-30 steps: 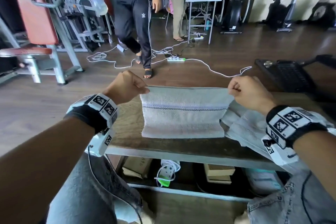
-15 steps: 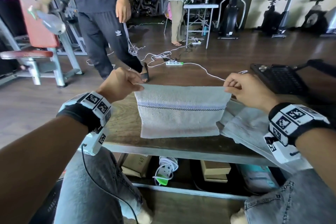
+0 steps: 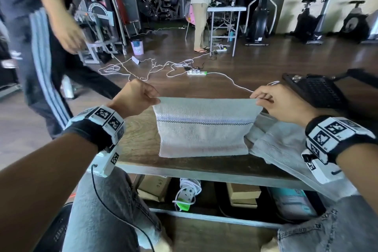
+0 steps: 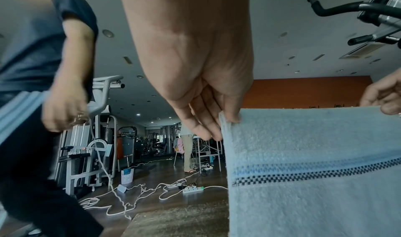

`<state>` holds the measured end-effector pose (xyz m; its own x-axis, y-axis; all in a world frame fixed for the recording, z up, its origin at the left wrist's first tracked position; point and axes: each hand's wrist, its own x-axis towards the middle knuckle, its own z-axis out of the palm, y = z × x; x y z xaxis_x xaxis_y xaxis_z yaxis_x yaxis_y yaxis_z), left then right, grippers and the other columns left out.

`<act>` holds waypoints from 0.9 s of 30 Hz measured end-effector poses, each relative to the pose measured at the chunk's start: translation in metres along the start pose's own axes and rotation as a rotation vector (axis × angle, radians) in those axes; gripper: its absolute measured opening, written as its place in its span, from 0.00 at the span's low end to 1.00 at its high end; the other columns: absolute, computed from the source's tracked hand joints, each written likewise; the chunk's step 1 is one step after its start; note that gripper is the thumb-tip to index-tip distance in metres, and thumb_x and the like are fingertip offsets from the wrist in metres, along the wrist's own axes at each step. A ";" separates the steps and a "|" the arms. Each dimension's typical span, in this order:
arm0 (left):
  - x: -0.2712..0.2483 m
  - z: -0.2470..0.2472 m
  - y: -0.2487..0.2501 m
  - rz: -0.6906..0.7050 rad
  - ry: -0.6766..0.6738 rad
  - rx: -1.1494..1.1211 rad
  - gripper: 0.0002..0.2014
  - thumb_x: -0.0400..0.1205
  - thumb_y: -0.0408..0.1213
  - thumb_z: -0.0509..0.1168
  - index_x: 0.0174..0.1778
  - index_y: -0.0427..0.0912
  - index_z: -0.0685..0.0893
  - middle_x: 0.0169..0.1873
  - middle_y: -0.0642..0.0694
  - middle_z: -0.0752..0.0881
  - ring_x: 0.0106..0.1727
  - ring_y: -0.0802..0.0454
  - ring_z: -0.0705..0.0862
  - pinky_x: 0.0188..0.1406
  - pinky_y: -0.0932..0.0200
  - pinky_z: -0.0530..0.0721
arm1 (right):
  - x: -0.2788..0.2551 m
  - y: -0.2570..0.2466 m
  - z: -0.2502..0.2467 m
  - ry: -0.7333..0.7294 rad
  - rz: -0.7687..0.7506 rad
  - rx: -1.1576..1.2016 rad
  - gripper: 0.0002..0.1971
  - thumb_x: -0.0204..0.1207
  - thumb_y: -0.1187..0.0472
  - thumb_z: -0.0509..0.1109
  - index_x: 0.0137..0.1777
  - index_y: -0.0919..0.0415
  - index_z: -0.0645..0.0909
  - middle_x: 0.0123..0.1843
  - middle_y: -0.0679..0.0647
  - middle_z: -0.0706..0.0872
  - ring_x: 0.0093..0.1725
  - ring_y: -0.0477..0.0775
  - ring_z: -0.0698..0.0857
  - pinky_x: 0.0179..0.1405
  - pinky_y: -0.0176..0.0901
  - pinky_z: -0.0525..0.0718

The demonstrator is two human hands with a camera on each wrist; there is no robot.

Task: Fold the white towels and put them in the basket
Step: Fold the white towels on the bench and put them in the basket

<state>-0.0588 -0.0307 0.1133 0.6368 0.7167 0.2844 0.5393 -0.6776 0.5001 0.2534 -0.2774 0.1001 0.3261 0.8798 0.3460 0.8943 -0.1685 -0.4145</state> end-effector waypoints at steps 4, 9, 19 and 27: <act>0.005 0.001 0.000 -0.007 0.009 0.023 0.05 0.75 0.35 0.77 0.45 0.42 0.91 0.36 0.54 0.89 0.35 0.67 0.84 0.47 0.65 0.85 | 0.009 -0.002 -0.005 0.034 0.038 -0.072 0.04 0.78 0.62 0.76 0.42 0.55 0.89 0.38 0.47 0.89 0.41 0.45 0.86 0.44 0.43 0.82; 0.025 -0.002 0.012 -0.017 0.112 0.053 0.04 0.75 0.33 0.76 0.44 0.39 0.92 0.40 0.45 0.91 0.38 0.53 0.86 0.36 0.67 0.78 | 0.040 -0.007 -0.011 0.079 0.089 -0.122 0.04 0.77 0.65 0.75 0.41 0.56 0.88 0.38 0.53 0.90 0.43 0.56 0.86 0.52 0.51 0.87; 0.067 -0.058 0.041 -0.084 0.395 -0.262 0.03 0.77 0.33 0.74 0.44 0.45 0.91 0.43 0.45 0.91 0.37 0.47 0.89 0.39 0.50 0.91 | 0.085 -0.042 -0.050 0.541 0.009 -0.020 0.07 0.80 0.63 0.68 0.50 0.58 0.88 0.45 0.52 0.90 0.44 0.50 0.87 0.49 0.28 0.75; -0.021 -0.008 -0.010 0.053 0.165 -0.204 0.13 0.72 0.30 0.79 0.29 0.52 0.85 0.25 0.63 0.87 0.25 0.69 0.78 0.32 0.72 0.79 | 0.006 -0.002 0.008 0.039 0.003 0.243 0.05 0.80 0.67 0.72 0.48 0.57 0.85 0.55 0.50 0.92 0.54 0.44 0.90 0.62 0.38 0.86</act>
<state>-0.0820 -0.0380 0.1092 0.5540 0.7095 0.4356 0.3748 -0.6797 0.6304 0.2513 -0.2681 0.0961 0.3441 0.8609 0.3748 0.7947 -0.0545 -0.6045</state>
